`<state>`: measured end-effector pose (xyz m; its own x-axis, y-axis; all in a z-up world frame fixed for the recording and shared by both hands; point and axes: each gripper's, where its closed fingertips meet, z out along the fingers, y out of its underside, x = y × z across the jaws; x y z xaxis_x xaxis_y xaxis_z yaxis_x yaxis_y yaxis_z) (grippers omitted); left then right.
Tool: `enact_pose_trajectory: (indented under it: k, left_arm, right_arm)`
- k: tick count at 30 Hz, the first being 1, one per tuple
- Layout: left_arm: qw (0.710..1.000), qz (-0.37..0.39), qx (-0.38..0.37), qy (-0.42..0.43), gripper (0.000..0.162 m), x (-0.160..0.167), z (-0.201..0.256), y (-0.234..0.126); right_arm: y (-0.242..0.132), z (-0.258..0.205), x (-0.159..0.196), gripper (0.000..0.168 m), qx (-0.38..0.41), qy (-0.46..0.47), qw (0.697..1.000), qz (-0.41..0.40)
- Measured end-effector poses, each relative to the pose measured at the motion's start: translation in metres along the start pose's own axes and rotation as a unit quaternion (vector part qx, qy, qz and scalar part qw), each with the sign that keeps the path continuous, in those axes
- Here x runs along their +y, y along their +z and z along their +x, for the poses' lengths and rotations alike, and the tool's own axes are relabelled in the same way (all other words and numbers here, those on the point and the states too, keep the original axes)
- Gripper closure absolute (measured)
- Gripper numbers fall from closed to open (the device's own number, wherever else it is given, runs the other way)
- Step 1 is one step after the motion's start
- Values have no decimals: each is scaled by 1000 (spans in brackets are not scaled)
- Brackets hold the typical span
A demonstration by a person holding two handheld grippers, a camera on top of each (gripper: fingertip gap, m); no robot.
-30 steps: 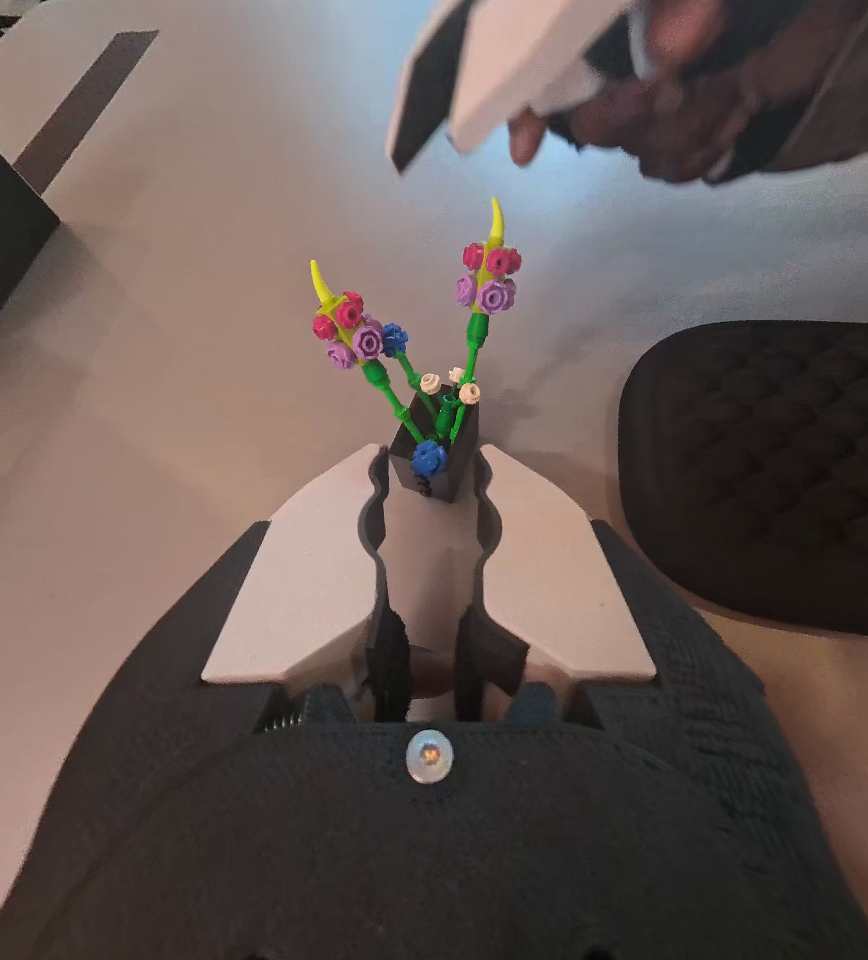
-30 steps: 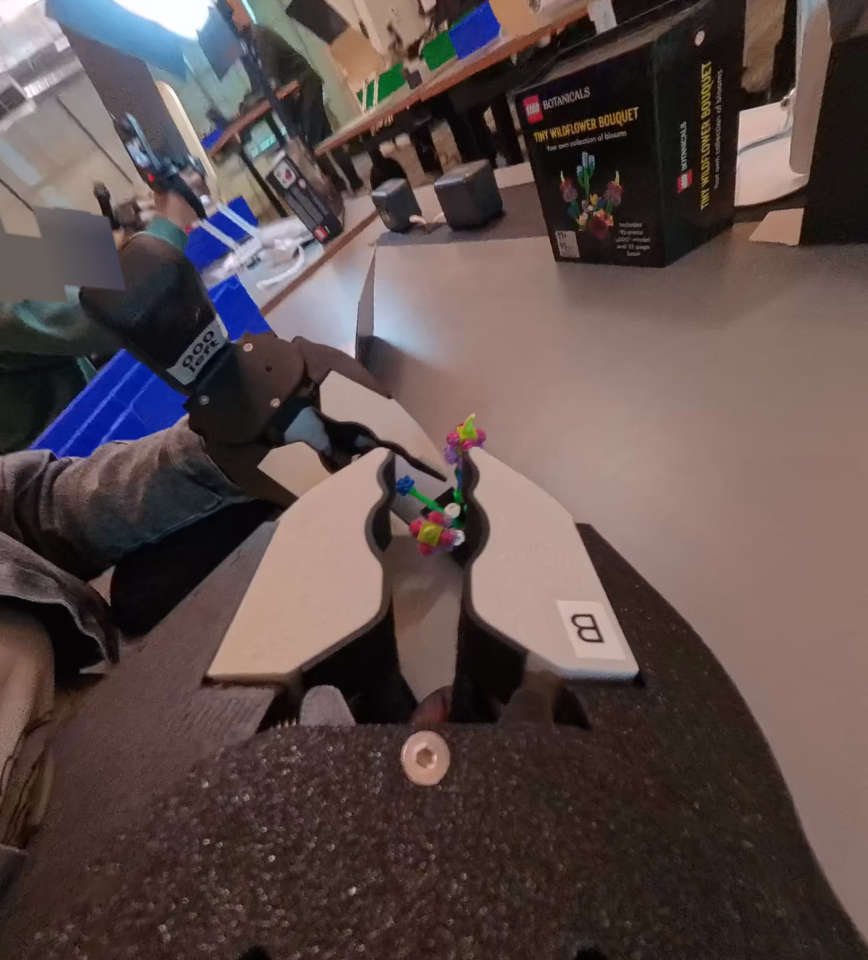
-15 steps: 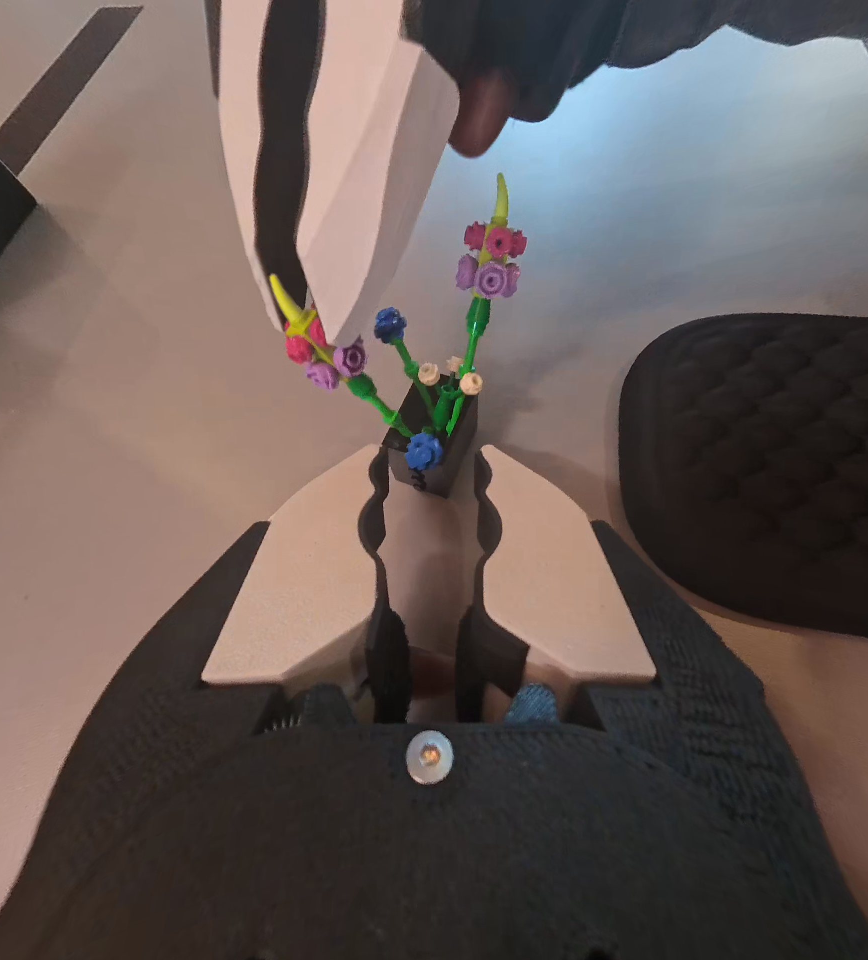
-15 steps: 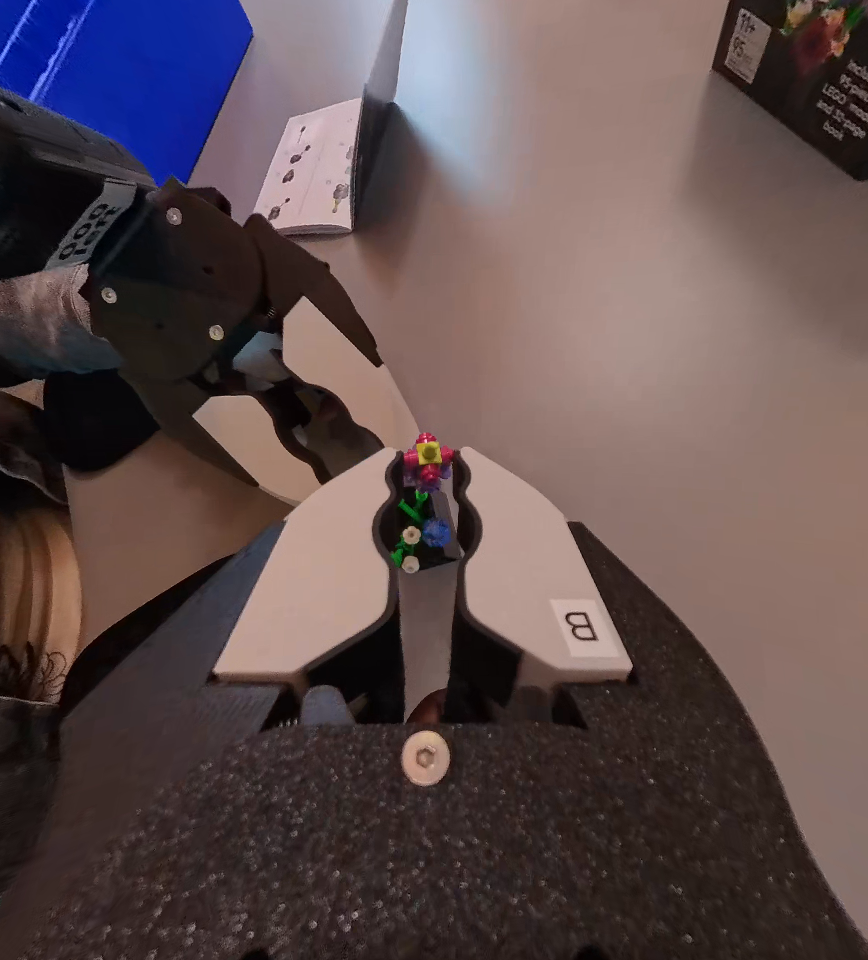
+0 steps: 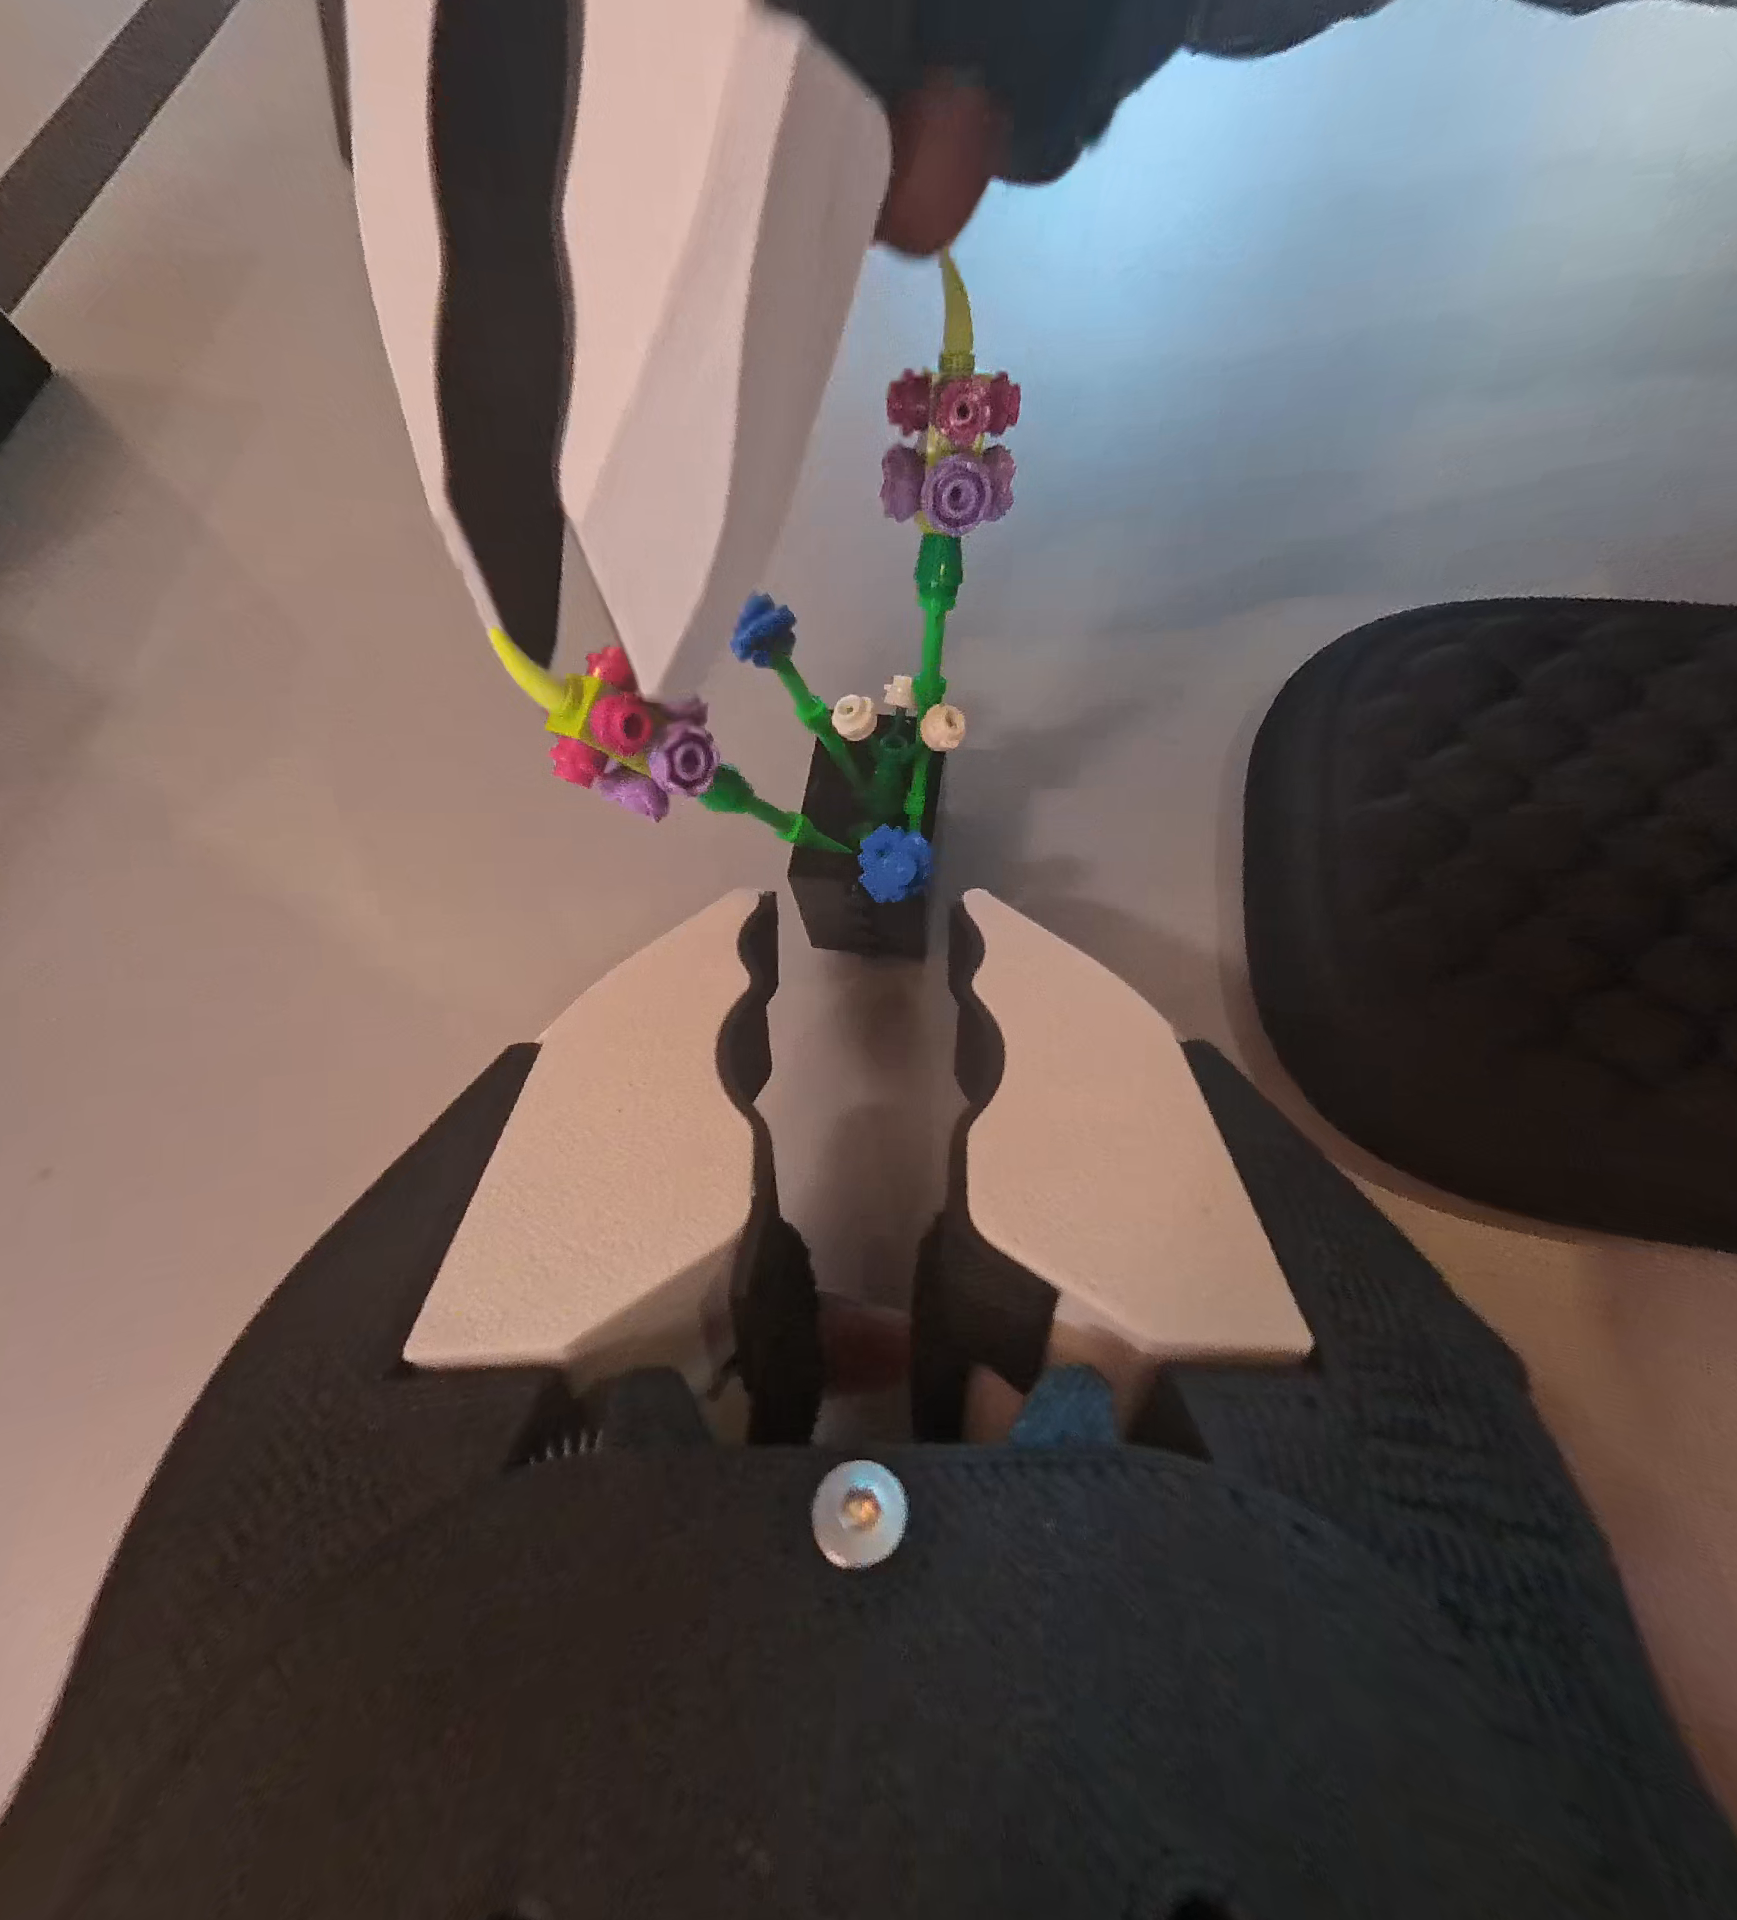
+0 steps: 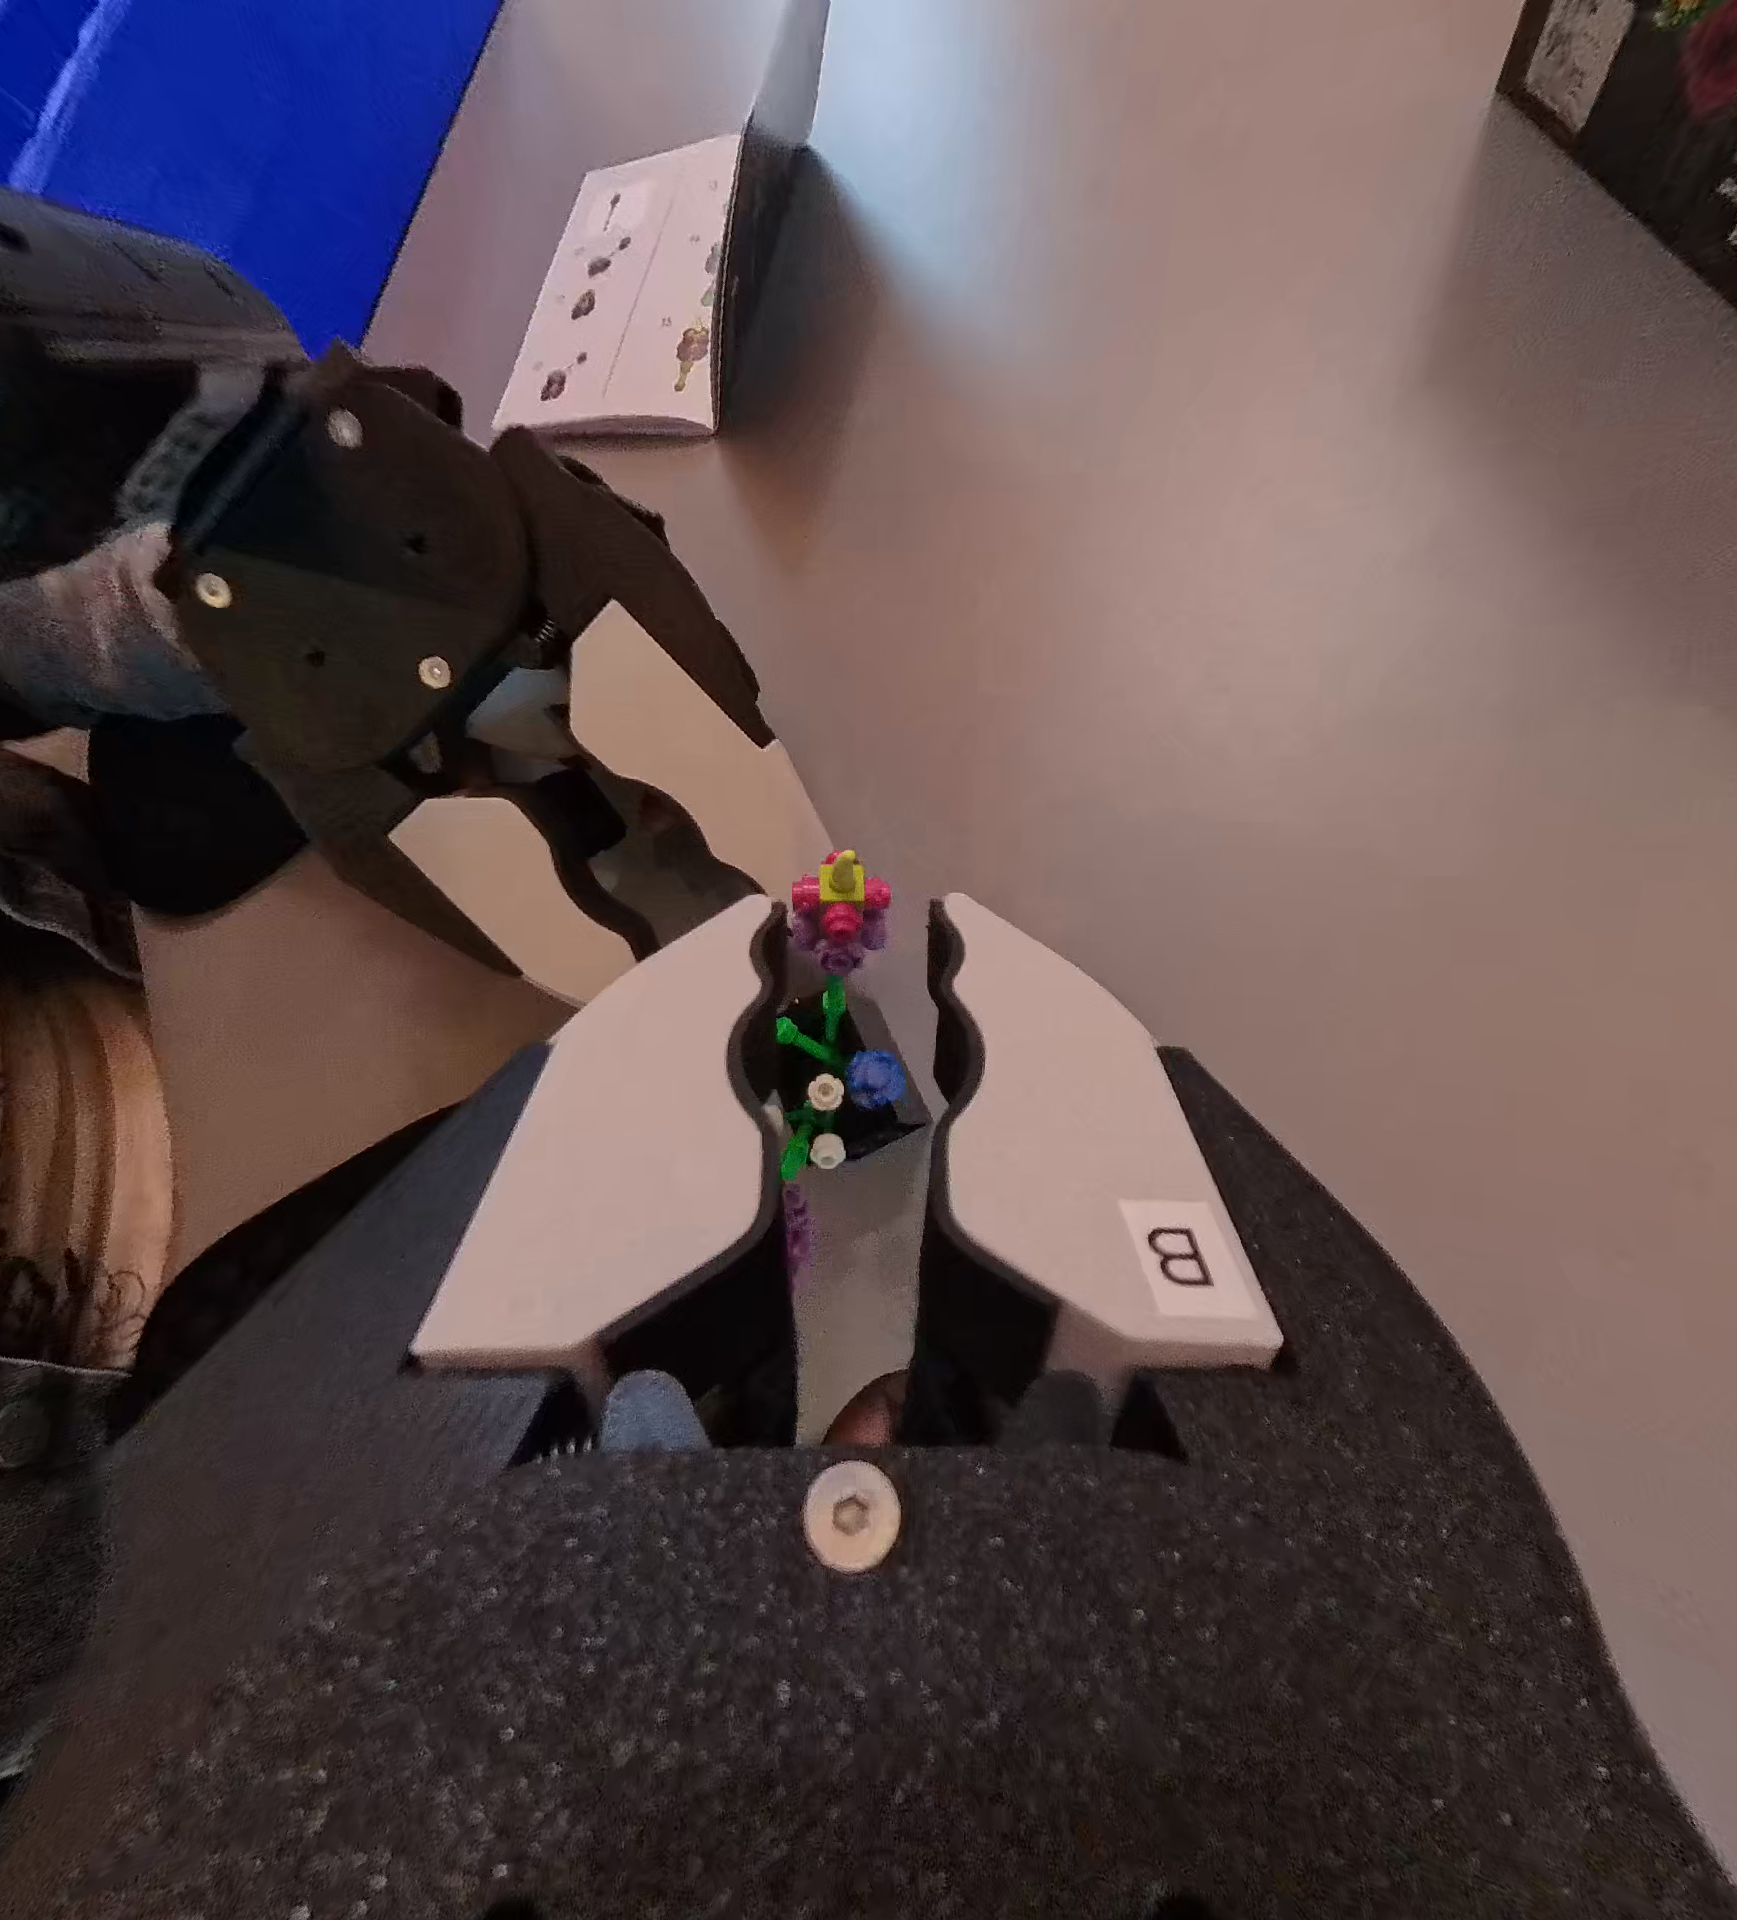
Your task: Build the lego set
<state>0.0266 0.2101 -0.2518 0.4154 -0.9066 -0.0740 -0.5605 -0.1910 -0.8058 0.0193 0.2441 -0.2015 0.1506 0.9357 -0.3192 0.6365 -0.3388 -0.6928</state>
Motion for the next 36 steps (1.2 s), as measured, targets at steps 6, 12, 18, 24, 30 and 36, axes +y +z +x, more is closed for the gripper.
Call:
enact_pose_trajectory:
  k: [6, 12, 18, 24, 30, 36]
  left_arm:
    - [1000, -3, 0, 1, 132, 1, 0, 0]
    - [1000, 2, -24, 2, 131, -6, -5, -15]
    - [998, 27, -56, -11, 115, -12, 7, -34]
    - [991, 80, -107, -21, 75, -18, 32, -73]
    - [979, 134, -145, -49, 62, -4, 61, -121]
    - [959, 215, -166, -81, 74, 3, 79, -170]
  right_arm:
    - [-25, 2, -6, 137, 12, 17, 998, 67]
    - [-69, -16, -25, 126, 54, -14, 972, 229]
    - [-95, -38, -16, 102, 155, -63, 935, 314]
    - [-109, -71, -12, 93, 217, -71, 880, 417]
    - [-80, -111, -18, 91, 150, -38, 873, 462]
    - [-19, -140, -52, 95, 70, -45, 912, 402]
